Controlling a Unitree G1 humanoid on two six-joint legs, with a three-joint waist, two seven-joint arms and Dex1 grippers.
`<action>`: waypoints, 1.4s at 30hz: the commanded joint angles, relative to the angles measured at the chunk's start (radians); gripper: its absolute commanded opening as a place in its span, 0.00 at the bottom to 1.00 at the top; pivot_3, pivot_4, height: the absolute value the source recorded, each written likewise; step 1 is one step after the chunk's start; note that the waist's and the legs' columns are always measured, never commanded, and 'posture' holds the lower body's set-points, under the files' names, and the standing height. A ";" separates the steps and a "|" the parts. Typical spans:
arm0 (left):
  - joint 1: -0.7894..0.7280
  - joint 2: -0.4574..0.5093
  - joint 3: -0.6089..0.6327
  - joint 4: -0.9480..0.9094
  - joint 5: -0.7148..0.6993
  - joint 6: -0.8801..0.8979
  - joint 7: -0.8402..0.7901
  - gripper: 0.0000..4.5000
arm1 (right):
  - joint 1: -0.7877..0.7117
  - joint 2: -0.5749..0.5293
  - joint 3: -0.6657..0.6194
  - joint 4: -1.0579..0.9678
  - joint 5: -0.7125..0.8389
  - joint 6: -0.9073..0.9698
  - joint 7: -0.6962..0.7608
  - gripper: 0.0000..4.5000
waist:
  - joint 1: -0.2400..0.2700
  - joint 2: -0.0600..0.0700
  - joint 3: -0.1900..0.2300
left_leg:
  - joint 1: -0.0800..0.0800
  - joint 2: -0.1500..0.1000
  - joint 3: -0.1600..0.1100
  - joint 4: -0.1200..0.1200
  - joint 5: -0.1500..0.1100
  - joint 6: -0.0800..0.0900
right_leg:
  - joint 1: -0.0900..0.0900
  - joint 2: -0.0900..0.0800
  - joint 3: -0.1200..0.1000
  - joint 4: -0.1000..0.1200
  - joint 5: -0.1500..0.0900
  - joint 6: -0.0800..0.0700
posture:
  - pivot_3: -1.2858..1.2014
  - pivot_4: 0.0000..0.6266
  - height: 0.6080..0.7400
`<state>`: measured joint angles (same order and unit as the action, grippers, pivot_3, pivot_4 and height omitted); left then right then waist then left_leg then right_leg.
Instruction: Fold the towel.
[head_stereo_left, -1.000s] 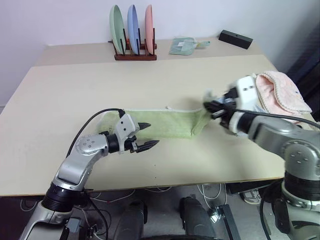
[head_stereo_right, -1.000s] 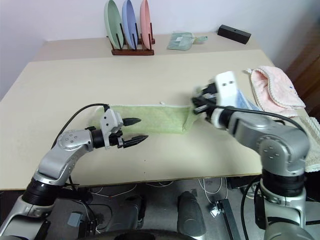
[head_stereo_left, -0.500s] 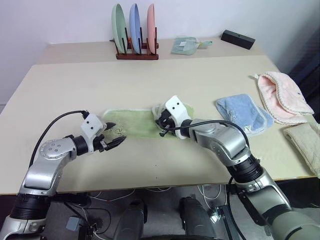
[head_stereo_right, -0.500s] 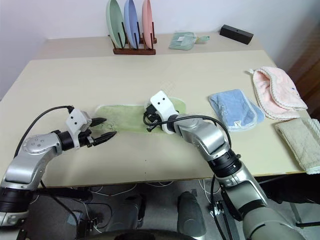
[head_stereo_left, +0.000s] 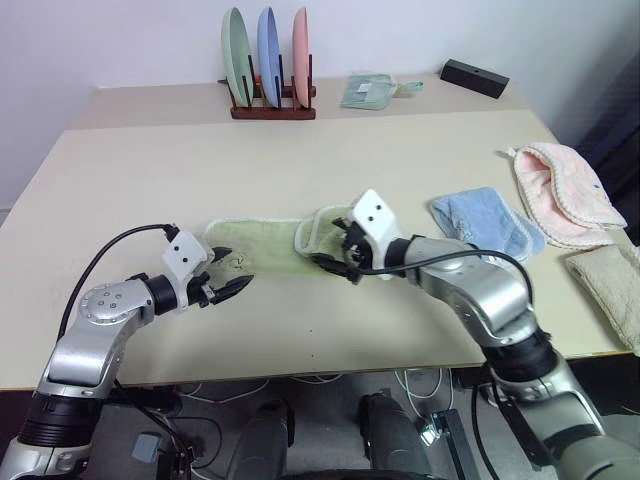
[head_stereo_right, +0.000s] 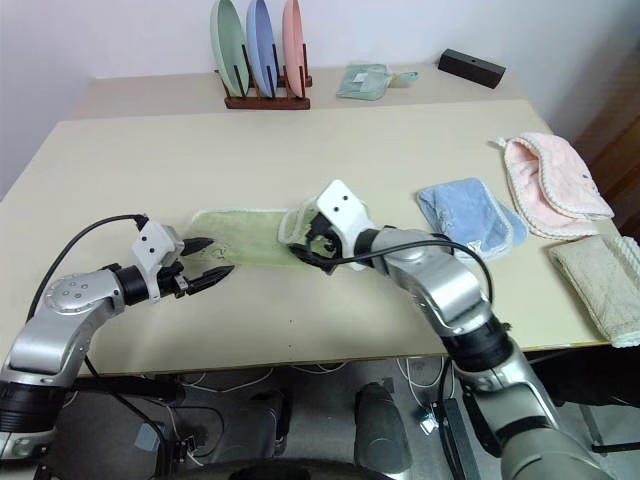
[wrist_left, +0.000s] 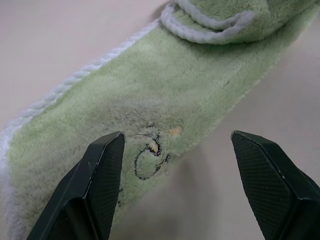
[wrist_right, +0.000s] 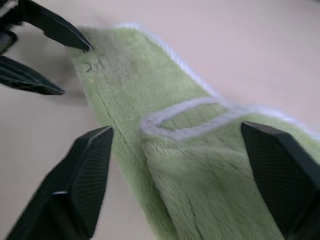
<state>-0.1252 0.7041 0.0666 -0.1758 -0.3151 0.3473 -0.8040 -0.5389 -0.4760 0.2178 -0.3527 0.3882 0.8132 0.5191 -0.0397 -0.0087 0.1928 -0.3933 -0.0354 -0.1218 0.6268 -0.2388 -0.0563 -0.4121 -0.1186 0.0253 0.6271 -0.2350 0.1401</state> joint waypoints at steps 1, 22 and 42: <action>-0.003 0.001 0.021 -0.017 -0.006 0.000 0.000 0.77 | -0.023 0.001 -0.098 0.017 -0.016 -0.053 -0.026 0.71 | -0.003 0.000 0.000 | 0.000 0.000 0.000 0.000 0.000 0.000 | 0.000 0.000 0.000 0.000 0.000 0.000 | 0.52 0.24 1.00; 0.143 -0.040 0.108 -0.130 -0.062 0.088 0.072 0.77 | 0.001 0.166 0.074 0.557 -0.325 -0.536 0.051 0.09 | -0.004 -0.001 0.000 | 0.002 0.000 0.000 -0.001 0.000 0.000 | 0.000 0.000 0.000 0.001 0.000 0.000 | 0.52 0.24 1.00; -0.005 -0.462 0.496 -0.155 -0.650 0.729 0.770 1.00 | -0.014 0.049 0.012 0.089 -0.238 -0.468 0.213 0.99 | 0.018 -0.004 -0.001 | 0.002 0.000 -0.004 0.001 0.000 0.000 | 0.003 0.000 -0.002 0.000 0.000 0.000 | 0.52 0.24 1.00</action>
<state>-0.1161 0.2613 0.5436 -0.3384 -0.9201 1.0503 -0.0941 -0.5624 -0.4172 0.2216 -0.2156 0.1595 0.3651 0.7234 -0.0217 -0.0125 0.1915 -0.3918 -0.0360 -0.1254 0.6278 -0.2388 -0.0569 -0.4090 -0.1188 0.0228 0.6268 -0.2349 0.1401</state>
